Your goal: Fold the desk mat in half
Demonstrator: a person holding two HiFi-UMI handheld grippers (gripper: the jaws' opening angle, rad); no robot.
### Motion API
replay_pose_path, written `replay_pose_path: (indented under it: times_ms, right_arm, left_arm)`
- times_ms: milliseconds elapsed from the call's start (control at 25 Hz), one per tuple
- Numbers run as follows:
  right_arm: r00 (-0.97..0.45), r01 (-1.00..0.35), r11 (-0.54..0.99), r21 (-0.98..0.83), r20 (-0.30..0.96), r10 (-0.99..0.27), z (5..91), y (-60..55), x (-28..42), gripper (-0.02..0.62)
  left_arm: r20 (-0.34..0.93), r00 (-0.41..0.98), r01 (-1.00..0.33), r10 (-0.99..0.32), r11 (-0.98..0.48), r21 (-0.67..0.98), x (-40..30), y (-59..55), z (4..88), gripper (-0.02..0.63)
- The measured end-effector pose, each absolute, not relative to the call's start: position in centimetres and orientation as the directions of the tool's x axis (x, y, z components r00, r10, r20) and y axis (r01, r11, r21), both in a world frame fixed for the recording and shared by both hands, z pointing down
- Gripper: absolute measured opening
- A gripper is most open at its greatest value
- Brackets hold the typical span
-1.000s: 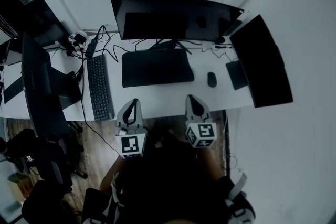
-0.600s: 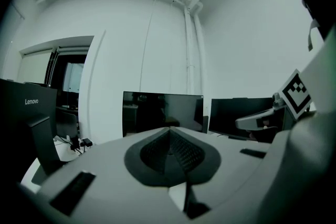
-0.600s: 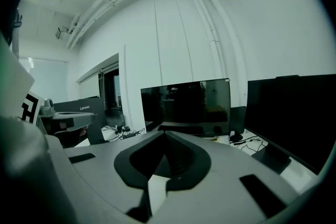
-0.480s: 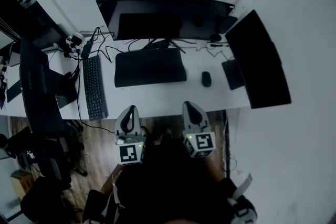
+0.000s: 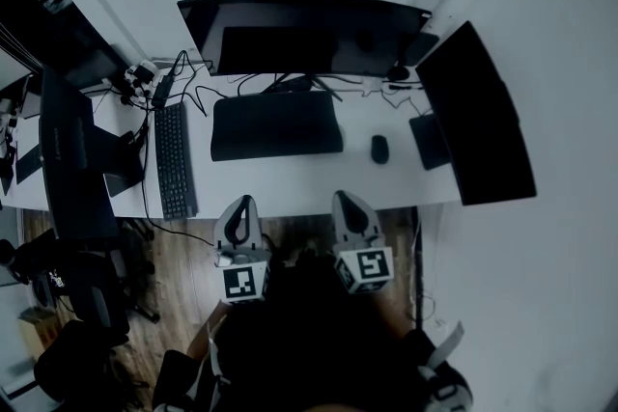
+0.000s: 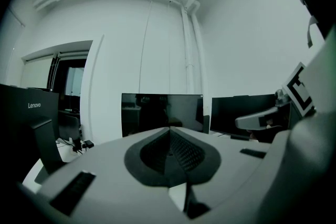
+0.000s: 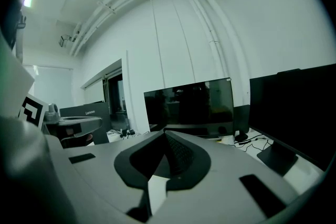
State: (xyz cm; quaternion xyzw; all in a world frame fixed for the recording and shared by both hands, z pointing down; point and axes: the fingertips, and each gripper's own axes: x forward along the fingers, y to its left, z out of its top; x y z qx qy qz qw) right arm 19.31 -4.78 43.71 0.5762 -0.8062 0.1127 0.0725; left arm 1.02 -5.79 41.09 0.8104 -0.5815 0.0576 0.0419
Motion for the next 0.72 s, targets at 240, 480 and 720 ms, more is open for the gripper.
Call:
replay_pose_path:
  times_ms: [240,480,720]
  right_arm:
    - [-0.325,-0.946,0.31,-0.099,0.244,-0.914,43.7,-5.1,19.1,0.008]
    - [-0.34,-0.941,0.328,-0.09,0.243,-0.909,43.7,-5.4,18.4,0.008]
    - [-0.329,-0.944,0.316,-0.092,0.248,-0.911,44.0,-5.6,18.2,0.008]
  left_arm:
    - [0.161,0.334,-0.941,-0.929,-0.338,0.0,1.4,-5.9,41.4,0.008]
    - [0.156,0.336,-0.94,-0.929,-0.34,0.0,1.1,-6.1,41.5,0.008]
    - [0.153,0.338,-0.94,-0.929,-0.342,0.0,0.8,-6.5,41.5,0.008]
